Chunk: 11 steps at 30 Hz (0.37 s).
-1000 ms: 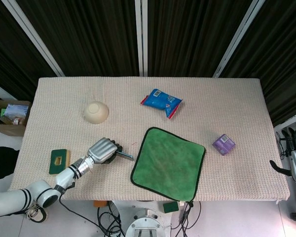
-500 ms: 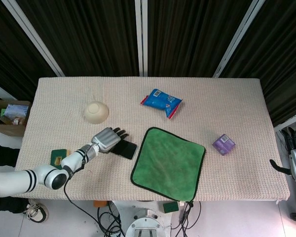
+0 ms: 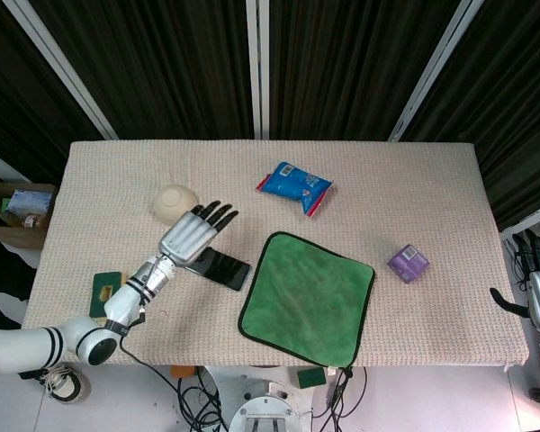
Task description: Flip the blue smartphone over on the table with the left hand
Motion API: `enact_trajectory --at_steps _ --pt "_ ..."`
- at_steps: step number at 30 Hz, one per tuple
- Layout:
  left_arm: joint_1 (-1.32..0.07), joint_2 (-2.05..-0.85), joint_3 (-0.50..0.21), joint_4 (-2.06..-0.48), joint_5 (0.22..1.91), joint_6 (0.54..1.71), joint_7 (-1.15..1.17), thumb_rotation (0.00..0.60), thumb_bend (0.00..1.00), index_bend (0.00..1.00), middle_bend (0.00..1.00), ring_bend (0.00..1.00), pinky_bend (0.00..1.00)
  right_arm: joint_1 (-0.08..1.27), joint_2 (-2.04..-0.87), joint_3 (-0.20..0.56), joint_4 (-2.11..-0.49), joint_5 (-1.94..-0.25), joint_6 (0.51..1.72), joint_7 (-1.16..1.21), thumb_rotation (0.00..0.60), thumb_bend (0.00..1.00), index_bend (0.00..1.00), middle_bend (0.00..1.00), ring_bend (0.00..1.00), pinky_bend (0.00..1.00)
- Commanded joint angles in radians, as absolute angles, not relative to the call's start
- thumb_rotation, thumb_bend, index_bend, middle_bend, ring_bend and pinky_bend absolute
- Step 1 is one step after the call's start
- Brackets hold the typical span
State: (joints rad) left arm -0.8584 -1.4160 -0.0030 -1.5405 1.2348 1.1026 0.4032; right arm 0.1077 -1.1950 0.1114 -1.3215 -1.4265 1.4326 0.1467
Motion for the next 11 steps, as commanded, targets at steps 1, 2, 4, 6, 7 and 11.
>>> enact_trajectory --at_steps 1,2,4,6,7,11 --pt "-0.589 -1.459 0.086 -1.441 1.456 1.465 0.252 0.6 0.06 0.06 0.11 0.06 0.26 0.097 -1.22 0.109 -1.291 -1.438 1.461 0.144 0.6 0.22 0.0 0.0 0.0 0.0" --pt "-0.537 -1.448 0.108 -1.437 1.448 1.502 0.248 0.6 0.05 0.06 0.11 0.06 0.26 0.091 -1.229 0.106 -1.278 -1.442 1.471 0.136 0.6 0.22 0.0 0.0 0.0 0.0" --pt "-0.462 -1.427 0.136 -1.44 1.421 1.544 0.235 0.6 0.04 0.07 0.11 0.06 0.25 0.082 -1.236 0.098 -1.266 -1.44 1.476 0.116 0.6 0.21 0.0 0.0 0.0 0.0" --pt "-0.39 -1.391 0.168 -1.454 1.387 1.561 0.218 0.6 0.04 0.07 0.11 0.06 0.25 0.071 -1.241 0.09 -1.26 -1.438 1.482 0.093 0.6 0.21 0.0 0.0 0.0 0.0" --pt "-0.364 -1.377 0.177 -1.458 1.375 1.568 0.211 0.6 0.04 0.06 0.11 0.06 0.25 0.067 -1.242 0.087 -1.259 -1.439 1.484 0.087 0.6 0.21 0.0 0.0 0.0 0.0" --pt "-0.278 -1.343 0.189 -1.442 1.372 1.612 0.166 0.6 0.04 0.07 0.1 0.06 0.23 0.051 -1.244 0.069 -1.264 -1.446 1.488 0.066 0.6 0.21 0.0 0.0 0.0 0.0"
